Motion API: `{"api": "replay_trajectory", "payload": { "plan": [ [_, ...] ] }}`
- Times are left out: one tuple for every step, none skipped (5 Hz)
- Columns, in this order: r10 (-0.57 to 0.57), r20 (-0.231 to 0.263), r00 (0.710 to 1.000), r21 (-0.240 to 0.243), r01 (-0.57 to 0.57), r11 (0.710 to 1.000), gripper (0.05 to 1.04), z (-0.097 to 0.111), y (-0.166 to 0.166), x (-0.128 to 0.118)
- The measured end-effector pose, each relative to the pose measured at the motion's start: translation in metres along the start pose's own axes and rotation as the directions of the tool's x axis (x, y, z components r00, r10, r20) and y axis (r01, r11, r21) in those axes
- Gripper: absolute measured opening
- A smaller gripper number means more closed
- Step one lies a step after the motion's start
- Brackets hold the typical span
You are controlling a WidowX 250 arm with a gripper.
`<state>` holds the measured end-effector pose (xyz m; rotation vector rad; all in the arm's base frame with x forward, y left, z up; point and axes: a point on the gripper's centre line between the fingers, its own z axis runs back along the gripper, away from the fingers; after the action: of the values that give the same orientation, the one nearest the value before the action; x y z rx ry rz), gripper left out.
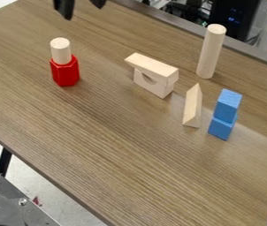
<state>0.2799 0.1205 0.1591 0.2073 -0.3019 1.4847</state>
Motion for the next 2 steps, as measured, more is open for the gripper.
{"api": "replay_trajectory", "payload": {
  "plan": [
    [-0.025,0.024,0.999,-0.012,0.025,1.000,0.985,-0.018,0.006,-0.001],
    [-0.062,0.052,0.997,-0.020,0.064,0.998,0.985,-0.040,0.009,0.001]
  ]
}}
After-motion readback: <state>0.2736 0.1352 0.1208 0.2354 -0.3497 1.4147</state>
